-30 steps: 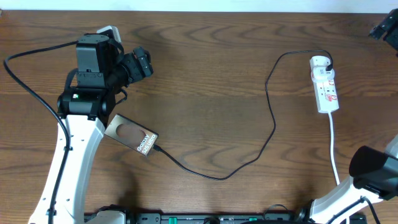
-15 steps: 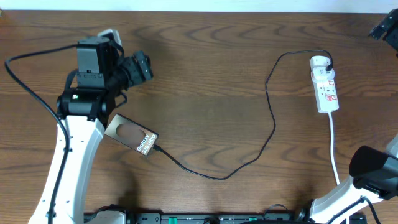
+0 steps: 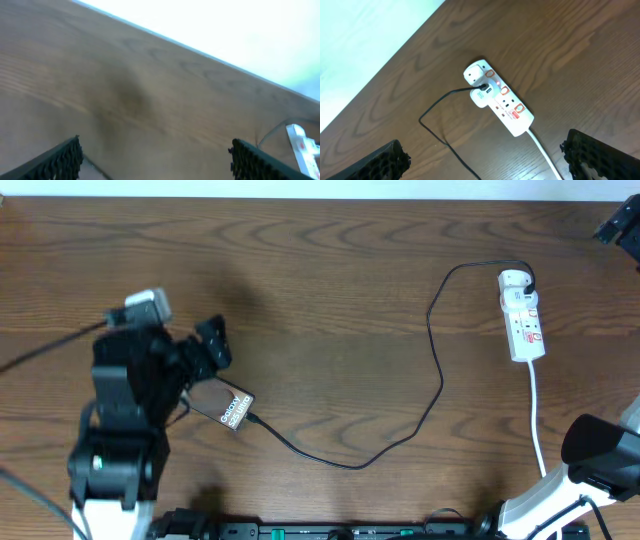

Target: Plug charger to phone and switch on socket

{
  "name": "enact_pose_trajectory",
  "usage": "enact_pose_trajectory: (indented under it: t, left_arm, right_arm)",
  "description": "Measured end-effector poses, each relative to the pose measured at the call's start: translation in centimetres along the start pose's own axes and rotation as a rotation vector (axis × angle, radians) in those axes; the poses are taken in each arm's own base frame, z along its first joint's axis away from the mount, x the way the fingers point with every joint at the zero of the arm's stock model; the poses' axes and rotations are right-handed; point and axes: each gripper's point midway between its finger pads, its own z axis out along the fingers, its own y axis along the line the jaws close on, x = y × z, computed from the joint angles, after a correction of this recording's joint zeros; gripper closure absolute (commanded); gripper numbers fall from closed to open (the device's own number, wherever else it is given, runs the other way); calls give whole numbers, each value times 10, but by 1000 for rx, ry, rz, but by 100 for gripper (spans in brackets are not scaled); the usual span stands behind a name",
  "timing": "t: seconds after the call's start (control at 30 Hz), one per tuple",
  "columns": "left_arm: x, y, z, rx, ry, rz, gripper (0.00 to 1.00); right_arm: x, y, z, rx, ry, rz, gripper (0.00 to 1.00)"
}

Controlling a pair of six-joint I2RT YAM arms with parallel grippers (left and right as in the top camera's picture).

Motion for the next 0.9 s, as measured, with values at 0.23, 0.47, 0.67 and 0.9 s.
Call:
enact_pose_trajectory:
  t: [0.23, 0.47, 0.67, 0.9]
  left_arm:
    - [-6, 8, -16, 73, -324, 22, 9]
    - [7, 21, -28, 156, -624, 42, 9]
    - [47, 45, -17, 141, -658, 49, 9]
    - [52, 67, -20, 57, -663, 36, 9]
  right_arm:
    - [0, 0, 0, 0, 1, 0, 1]
    - [0, 0, 0, 0, 1, 0, 1]
    - [0, 0, 0, 0, 1, 0, 1]
    - [0, 0, 0, 0, 1, 0, 1]
